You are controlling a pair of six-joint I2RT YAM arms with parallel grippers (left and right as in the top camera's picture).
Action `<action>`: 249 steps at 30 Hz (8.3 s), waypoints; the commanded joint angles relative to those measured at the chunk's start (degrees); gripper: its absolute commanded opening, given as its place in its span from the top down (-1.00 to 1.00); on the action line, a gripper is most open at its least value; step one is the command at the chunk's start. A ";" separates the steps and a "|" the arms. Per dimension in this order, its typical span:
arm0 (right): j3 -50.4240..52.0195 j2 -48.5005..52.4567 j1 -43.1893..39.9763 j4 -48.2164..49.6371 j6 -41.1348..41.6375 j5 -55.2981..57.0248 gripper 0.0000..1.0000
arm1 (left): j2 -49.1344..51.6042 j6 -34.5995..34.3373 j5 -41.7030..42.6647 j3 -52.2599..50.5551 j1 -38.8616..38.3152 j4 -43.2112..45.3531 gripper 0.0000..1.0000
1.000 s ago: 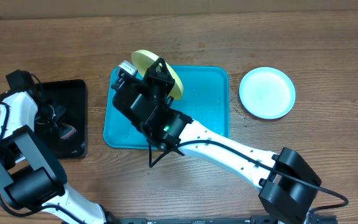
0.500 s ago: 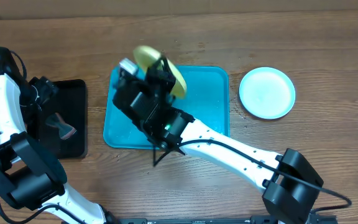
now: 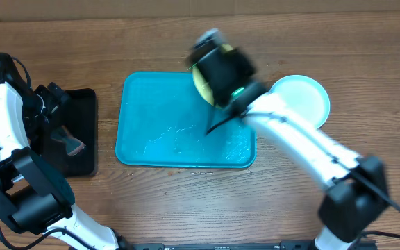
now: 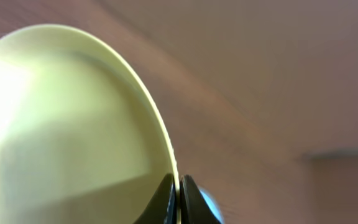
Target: Clean dirty plates on tray and stack at the side
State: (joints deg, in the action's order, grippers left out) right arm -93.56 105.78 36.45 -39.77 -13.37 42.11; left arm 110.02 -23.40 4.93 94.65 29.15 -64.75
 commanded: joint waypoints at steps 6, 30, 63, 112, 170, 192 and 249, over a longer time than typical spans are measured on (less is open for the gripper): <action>-0.74 -2.80 -35.04 -16.11 16.85 -52.87 0.92 | -0.02 0.70 3.67 0.59 -0.31 -0.20 -1.00; 17.29 -2.47 -51.74 -11.28 16.81 -60.52 -0.55 | 0.04 0.68 3.67 0.59 -1.86 0.39 -1.00; 17.38 -56.26 -45.40 -40.30 16.63 -62.77 -1.00 | 0.04 0.70 3.65 0.59 -1.86 0.52 -0.99; 86.40 -105.61 -33.44 31.61 16.50 -54.62 -1.00 | 0.04 0.70 3.65 0.59 -1.86 0.52 -0.99; 93.11 -105.61 -33.14 34.95 17.90 -42.58 -1.00 | 0.35 0.74 3.50 0.59 -1.86 0.22 -0.99; 93.11 -105.61 -33.14 34.95 17.90 -42.58 -1.00 | -57.11 18.95 3.67 -47.28 -18.60 23.50 -0.99; 93.11 -105.61 -33.14 34.95 17.90 -42.58 -1.00 | -109.85 20.98 -11.34 -94.40 -31.80 60.63 -1.00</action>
State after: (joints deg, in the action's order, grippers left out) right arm -1.06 0.62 3.05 -5.15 4.27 -1.04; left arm 0.91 1.21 -1.39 0.64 -2.28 -4.56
